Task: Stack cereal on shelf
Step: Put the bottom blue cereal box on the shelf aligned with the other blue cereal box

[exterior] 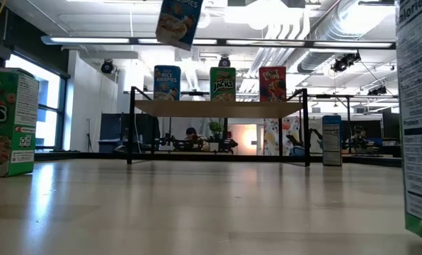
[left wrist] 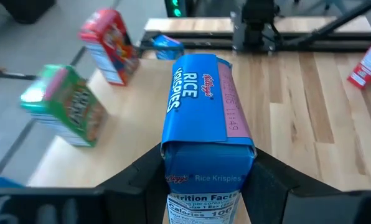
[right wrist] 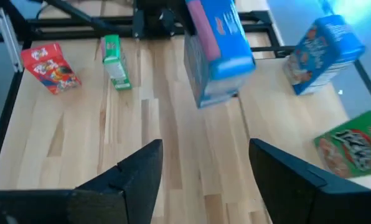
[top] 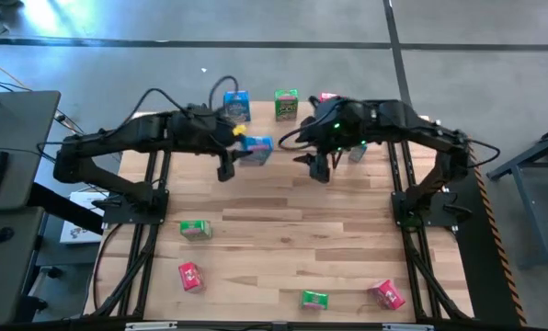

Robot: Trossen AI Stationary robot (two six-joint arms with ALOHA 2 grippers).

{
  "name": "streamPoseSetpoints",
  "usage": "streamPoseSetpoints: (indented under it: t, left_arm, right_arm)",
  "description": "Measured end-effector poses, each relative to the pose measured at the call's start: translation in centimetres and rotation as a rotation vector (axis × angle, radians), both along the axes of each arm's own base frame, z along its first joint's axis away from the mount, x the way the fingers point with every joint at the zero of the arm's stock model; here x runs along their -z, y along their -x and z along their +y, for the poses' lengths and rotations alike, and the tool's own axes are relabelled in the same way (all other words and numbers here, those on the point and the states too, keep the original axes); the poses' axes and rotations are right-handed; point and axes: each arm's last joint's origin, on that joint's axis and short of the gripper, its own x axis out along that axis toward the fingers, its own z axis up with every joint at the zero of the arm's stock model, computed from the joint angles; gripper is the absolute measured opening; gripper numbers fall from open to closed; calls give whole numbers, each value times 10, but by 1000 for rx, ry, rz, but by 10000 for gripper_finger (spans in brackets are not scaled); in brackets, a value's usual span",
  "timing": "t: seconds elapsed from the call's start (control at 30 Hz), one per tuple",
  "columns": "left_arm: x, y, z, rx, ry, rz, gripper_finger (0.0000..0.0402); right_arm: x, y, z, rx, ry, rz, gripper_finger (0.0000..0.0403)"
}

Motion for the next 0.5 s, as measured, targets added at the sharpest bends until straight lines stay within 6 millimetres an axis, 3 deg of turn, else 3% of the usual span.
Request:
streamPoseSetpoints:
  t: [0.23, 0.5]
  left_arm:
    - [-21, 33, 10, -62, -16, -95, 156]
    - [-34, 57, 19, -123, -50, -166, 156]
  right_arm:
    - [-11, 30, -13, 57, 3, -45, 232]
    - [0, 66, -19, 130, -23, -155, 232]
